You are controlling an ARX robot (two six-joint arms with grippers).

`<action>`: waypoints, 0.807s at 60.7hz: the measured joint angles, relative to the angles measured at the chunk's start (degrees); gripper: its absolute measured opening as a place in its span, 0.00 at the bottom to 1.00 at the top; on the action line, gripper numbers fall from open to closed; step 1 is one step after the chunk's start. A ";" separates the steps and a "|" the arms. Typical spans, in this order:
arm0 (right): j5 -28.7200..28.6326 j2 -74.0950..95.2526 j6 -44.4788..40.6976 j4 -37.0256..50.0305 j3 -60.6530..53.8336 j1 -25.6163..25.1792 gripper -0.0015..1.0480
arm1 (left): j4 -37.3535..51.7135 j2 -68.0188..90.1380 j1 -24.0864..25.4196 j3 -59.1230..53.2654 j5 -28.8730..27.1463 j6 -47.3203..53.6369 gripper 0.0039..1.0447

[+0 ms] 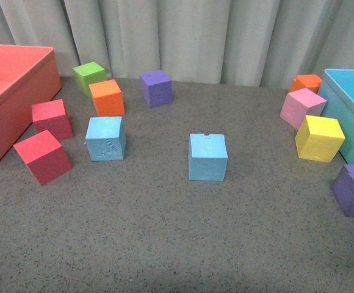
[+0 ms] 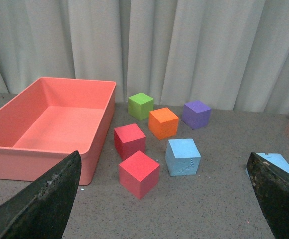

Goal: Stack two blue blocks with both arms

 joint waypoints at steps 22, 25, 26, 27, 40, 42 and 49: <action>-0.50 -17.57 0.02 -14.25 -3.13 -1.44 0.01 | 0.00 0.00 0.00 0.00 0.00 0.00 0.94; -0.52 -20.11 0.02 -16.55 -3.28 -1.44 0.01 | 0.00 0.00 0.00 0.00 0.00 0.00 0.94; -0.52 -21.33 0.02 -17.59 -3.34 -1.44 0.01 | 0.00 0.00 0.00 0.00 0.00 0.00 0.94; -0.52 -21.70 0.02 -17.92 -3.37 -1.44 0.01 | 0.00 0.00 0.00 0.00 0.00 0.00 0.94; -0.50 -29.92 0.02 -25.46 -3.65 -1.44 0.01 | 0.00 0.00 0.00 0.00 0.00 0.00 0.94; -0.52 -30.95 0.02 -26.38 -3.65 -1.44 0.01 | 0.00 0.00 0.00 0.00 0.00 0.00 0.94; -0.52 -34.62 0.02 -29.88 -3.65 -1.44 0.01 | 0.00 0.00 0.00 0.00 0.00 0.00 0.94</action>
